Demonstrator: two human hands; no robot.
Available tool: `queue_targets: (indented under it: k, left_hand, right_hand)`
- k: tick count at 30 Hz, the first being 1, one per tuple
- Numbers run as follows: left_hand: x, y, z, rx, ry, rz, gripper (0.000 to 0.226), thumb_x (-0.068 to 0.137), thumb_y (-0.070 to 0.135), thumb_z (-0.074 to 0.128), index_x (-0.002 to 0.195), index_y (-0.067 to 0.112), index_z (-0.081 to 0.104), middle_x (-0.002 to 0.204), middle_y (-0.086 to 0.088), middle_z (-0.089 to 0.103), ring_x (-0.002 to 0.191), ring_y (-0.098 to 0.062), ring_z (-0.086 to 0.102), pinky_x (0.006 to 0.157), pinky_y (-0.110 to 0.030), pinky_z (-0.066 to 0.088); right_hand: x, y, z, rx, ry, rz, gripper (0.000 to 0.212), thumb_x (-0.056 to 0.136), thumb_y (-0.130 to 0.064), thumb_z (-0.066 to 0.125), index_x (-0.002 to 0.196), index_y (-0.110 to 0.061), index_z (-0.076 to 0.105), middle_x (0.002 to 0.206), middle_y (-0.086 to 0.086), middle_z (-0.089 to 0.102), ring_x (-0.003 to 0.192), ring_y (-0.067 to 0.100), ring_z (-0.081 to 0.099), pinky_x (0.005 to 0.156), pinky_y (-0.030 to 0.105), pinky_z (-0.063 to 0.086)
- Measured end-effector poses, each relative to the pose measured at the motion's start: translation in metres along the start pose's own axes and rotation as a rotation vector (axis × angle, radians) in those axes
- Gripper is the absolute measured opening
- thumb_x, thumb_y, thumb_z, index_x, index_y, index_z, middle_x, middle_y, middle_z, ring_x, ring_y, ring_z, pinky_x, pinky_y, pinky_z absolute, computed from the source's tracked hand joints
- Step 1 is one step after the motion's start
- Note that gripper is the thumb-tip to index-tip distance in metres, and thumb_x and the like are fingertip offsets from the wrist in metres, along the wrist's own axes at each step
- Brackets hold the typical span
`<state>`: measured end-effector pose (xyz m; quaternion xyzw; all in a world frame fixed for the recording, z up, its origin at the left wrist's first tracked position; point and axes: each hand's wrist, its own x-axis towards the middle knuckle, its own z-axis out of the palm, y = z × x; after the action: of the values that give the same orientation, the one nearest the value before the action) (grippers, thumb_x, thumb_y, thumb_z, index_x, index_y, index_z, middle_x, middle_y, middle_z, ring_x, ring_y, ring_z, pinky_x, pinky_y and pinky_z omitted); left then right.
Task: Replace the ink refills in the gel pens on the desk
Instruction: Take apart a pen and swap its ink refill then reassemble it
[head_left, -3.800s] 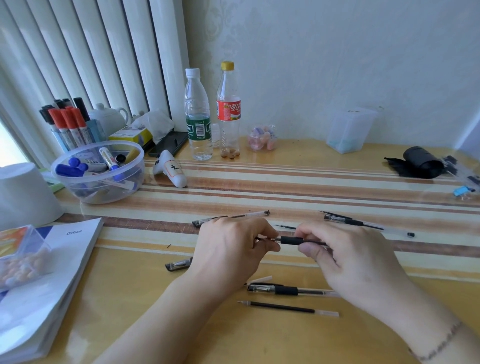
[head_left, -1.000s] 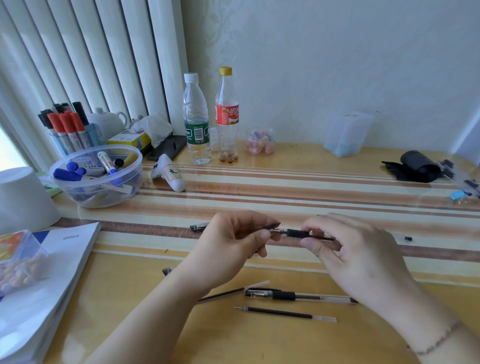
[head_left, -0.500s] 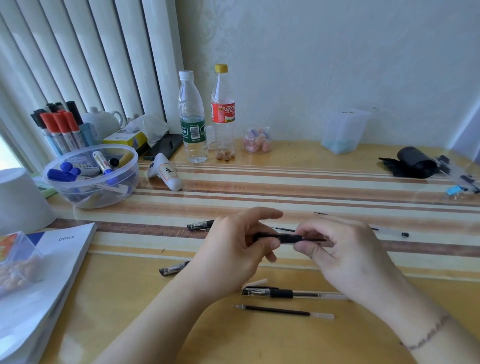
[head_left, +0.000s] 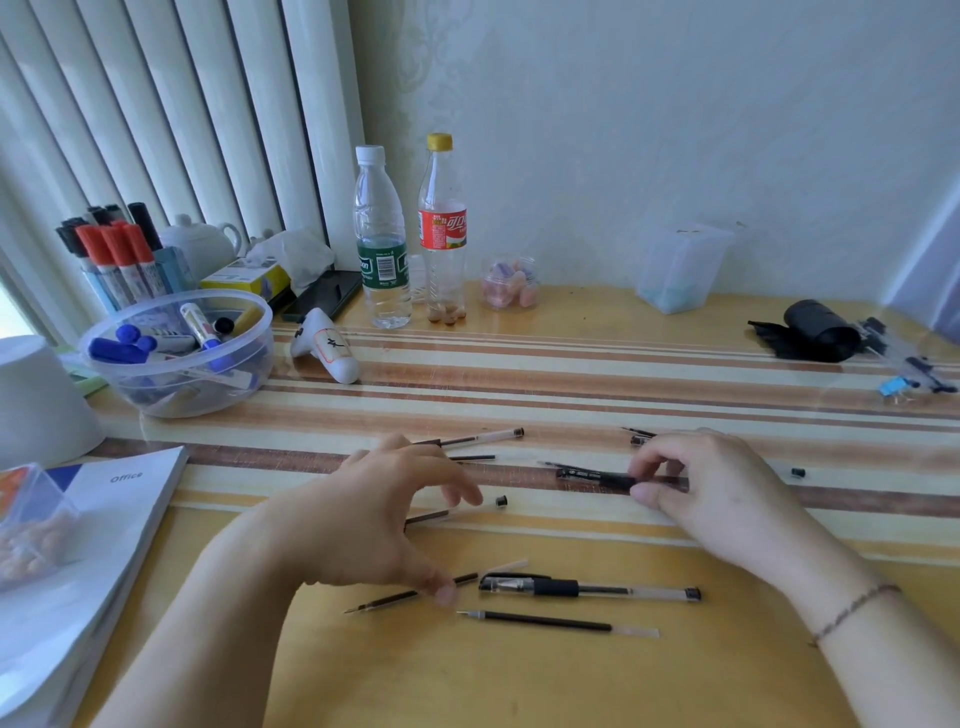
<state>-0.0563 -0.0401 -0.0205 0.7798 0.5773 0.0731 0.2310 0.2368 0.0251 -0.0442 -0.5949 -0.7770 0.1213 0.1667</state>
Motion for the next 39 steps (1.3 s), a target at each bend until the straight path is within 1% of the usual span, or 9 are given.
queue_targets:
  k: [3, 6, 11, 15, 22, 25, 28, 32, 39]
  left_hand:
    - [-0.001, 0.000, 0.002, 0.041, -0.045, -0.026, 0.068, 0.063, 0.053, 0.081, 0.120, 0.055, 0.044, 0.114, 0.033, 0.041, 0.114, 0.002, 0.037, 0.098, -0.028, 0.038]
    - [-0.001, -0.003, 0.003, 0.026, -0.023, -0.037, 0.061, 0.072, 0.046, 0.077, 0.122, 0.054, 0.042, 0.111, 0.031, 0.046, 0.105, 0.003, 0.045, 0.089, -0.023, 0.045]
    - [0.005, -0.009, 0.010, 0.076, 0.108, -0.002, 0.031, 0.088, 0.028, 0.059, 0.115, 0.043, 0.056, 0.098, 0.027, 0.053, 0.089, 0.000, 0.055, 0.080, -0.021, 0.050]
    - [0.013, -0.012, 0.016, 0.100, 0.249, 0.026, 0.027, 0.090, 0.022, 0.057, 0.110, 0.040, 0.061, 0.094, 0.026, 0.053, 0.084, -0.003, 0.056, 0.078, -0.028, 0.052]
    - [0.014, -0.015, 0.017, 0.055, 0.284, 0.057, 0.024, 0.087, 0.042, 0.061, 0.111, 0.041, 0.060, 0.097, 0.023, 0.055, 0.086, 0.000, 0.054, 0.077, -0.024, 0.049]
    - [0.021, -0.020, 0.017, -0.033, 0.491, 0.039, 0.020, 0.089, 0.038, 0.061, 0.108, 0.031, 0.064, 0.097, 0.019, 0.057, 0.087, -0.001, 0.054, 0.073, -0.019, 0.045]
    - [0.030, -0.032, 0.020, -0.025, 0.684, -0.135, 0.020, 0.092, 0.025, 0.060, 0.111, 0.025, 0.064, 0.104, 0.012, 0.058, 0.096, -0.014, 0.054, 0.078, -0.027, 0.044]
    - [0.041, -0.042, 0.026, -0.025, 0.639, -0.298, 0.018, 0.090, 0.028, 0.063, 0.106, 0.025, 0.069, 0.107, 0.007, 0.061, 0.102, -0.020, 0.051, 0.084, -0.030, 0.042]
    - [0.040, -0.034, 0.021, -0.020, 0.596, -0.324, 0.003, 0.087, 0.030, 0.066, 0.088, 0.031, 0.068, 0.091, 0.013, 0.063, 0.094, -0.019, 0.052, 0.082, -0.039, 0.047]
  right_hand:
    - [-0.001, 0.001, -0.004, 0.065, -0.064, 0.001, 0.021, 0.080, -0.027, 0.074, 0.090, -0.041, 0.063, 0.084, -0.020, 0.062, 0.078, 0.000, 0.056, 0.069, 0.030, 0.052]
    - [-0.001, 0.007, -0.012, 0.079, -0.168, 0.047, 0.026, 0.081, -0.022, 0.073, 0.093, -0.042, 0.062, 0.087, -0.017, 0.062, 0.074, 0.000, 0.053, 0.061, 0.021, 0.042]
    - [0.001, 0.012, -0.019, 0.057, -0.227, 0.046, 0.022, 0.078, -0.025, 0.076, 0.085, -0.041, 0.064, 0.087, -0.016, 0.063, 0.070, 0.003, 0.054, 0.060, 0.021, 0.043]
    - [0.000, 0.013, -0.023, 0.054, -0.263, 0.016, 0.021, 0.074, -0.032, 0.078, 0.086, -0.042, 0.064, 0.088, -0.015, 0.064, 0.070, 0.007, 0.053, 0.066, 0.027, 0.049]
    - [0.000, 0.014, -0.020, 0.043, -0.218, -0.011, 0.016, 0.076, -0.044, 0.073, 0.087, -0.044, 0.062, 0.086, -0.015, 0.064, 0.068, 0.005, 0.054, 0.061, 0.022, 0.046]
    - [0.000, 0.013, -0.019, 0.057, -0.158, -0.013, 0.010, 0.080, -0.047, 0.067, 0.088, -0.043, 0.062, 0.084, -0.017, 0.064, 0.068, 0.006, 0.056, 0.058, 0.021, 0.046]
    - [0.001, 0.012, -0.017, 0.057, -0.046, -0.005, 0.011, 0.082, -0.048, 0.063, 0.090, -0.042, 0.061, 0.082, -0.020, 0.062, 0.068, 0.005, 0.057, 0.057, 0.024, 0.047]
    - [0.001, 0.010, -0.014, 0.057, 0.082, -0.053, 0.014, 0.082, -0.047, 0.063, 0.094, -0.038, 0.063, 0.081, -0.022, 0.063, 0.077, -0.003, 0.054, 0.060, 0.020, 0.040]
    - [-0.002, 0.004, -0.009, 0.028, 0.110, -0.101, 0.016, 0.084, -0.047, 0.061, 0.097, -0.039, 0.063, 0.086, -0.024, 0.062, 0.087, -0.007, 0.050, 0.061, 0.013, 0.035]
